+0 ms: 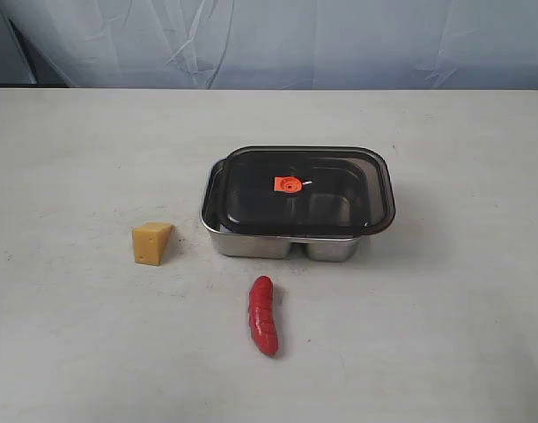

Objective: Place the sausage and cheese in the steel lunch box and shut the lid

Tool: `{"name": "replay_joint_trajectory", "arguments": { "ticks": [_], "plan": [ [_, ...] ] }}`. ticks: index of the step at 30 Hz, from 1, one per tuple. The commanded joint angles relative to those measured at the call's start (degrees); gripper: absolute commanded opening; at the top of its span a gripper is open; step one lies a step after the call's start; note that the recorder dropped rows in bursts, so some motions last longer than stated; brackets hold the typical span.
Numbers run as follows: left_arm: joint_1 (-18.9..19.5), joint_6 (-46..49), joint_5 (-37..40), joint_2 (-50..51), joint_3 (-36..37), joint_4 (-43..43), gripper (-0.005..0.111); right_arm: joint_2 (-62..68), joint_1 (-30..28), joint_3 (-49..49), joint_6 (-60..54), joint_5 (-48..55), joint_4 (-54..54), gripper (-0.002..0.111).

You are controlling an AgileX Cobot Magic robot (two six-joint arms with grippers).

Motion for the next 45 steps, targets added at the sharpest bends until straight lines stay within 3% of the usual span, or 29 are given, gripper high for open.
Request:
{"name": "replay_joint_trajectory", "arguments": {
  "ticks": [1, 5, 8, 9, 11, 15, 19, 22, 26, 28, 33, 38, 41, 45],
  "plan": [
    [0.00, -0.15, 0.00, -0.28, 0.06, 0.22, 0.000, -0.34, -0.38, 0.14, -0.21, -4.54, -1.92, 0.000],
    [0.00, -0.15, 0.00, -0.28, 0.06, 0.22, 0.000, -0.34, -0.38, 0.14, -0.21, -22.27, 7.84, 0.000],
    [0.00, -0.15, 0.00, -0.28, 0.06, 0.22, 0.000, -0.34, -0.38, 0.14, -0.05, -37.23, 8.38, 0.000],
    [0.00, -0.15, 0.00, -0.28, 0.06, 0.22, 0.000, -0.34, -0.38, 0.14, 5.62, -40.61, 10.22, 0.000],
    [0.00, -0.15, 0.00, -0.28, 0.06, 0.22, 0.000, -0.34, -0.26, 0.14, 18.36, -38.32, 9.78, 0.000],
    [0.00, -0.15, 0.00, -0.28, 0.06, 0.22, 0.000, -0.34, -0.26, 0.14, 19.49, -26.03, 8.97, 0.000],
    [0.00, -0.15, 0.00, -0.28, 0.06, 0.22, 0.000, -0.34, 0.04, 0.14, 22.11, -36.64, 9.36, 0.000],
    [0.00, -0.15, 0.00, -0.28, 0.06, 0.22, 0.000, -0.34, 2.52, -1.71, 30.73, -44.79, -16.35, 0.000],
    [0.00, -0.15, 0.00, -0.28, 0.06, 0.22, 0.000, 10.89, 5.31, -8.08, 64.45, -27.64, -57.26, 0.000],
    [0.00, -0.15, 0.00, -0.28, 0.06, 0.22, 0.000, 20.37, 6.21, -10.34, 73.76, -25.93, -70.79, 0.000],
    [0.00, -0.15, 0.00, -0.28, 0.06, 0.22, 0.000, 51.75, 6.51, -21.92, 76.53, -39.43, -80.72, 0.000],
    [0.00, -0.15, 0.00, -0.28, 0.06, 0.22, 0.000, 82.17, 4.23, -43.07, 85.79, -58.19, -86.55, 0.000],
    [0.00, -0.15, 0.00, -0.28, 0.06, 0.22, 0.000, 94.04, 0.36, -52.94, 85.79, -71.28, -86.55, 0.000],
    [0.00, -0.15, 0.00, -0.28, 0.06, 0.22, 0.000, 102.89, -4.79, -59.73, 85.79, -78.41, -86.55, 0.000]
  ]
}}
